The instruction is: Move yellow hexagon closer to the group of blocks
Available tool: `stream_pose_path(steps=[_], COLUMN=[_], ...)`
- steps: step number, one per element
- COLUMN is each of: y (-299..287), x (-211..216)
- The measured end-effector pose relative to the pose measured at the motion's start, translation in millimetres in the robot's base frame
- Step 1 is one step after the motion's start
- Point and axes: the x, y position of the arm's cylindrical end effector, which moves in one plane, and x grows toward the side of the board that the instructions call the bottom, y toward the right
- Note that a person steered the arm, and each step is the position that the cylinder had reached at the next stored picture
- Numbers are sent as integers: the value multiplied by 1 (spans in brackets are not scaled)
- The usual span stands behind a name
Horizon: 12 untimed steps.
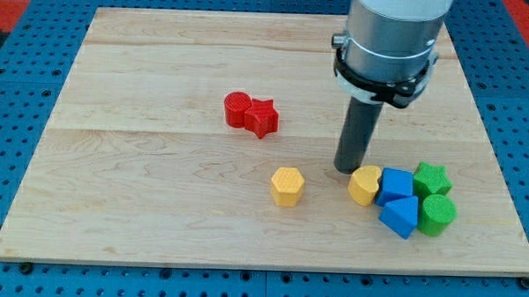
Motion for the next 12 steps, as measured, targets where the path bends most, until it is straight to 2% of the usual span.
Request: stream_pose_path(steps=[2, 3, 5, 7, 10, 12], y=[-115, -112, -61, -50, -55, -36], x=[-1, 10, 45, 67, 66, 61])
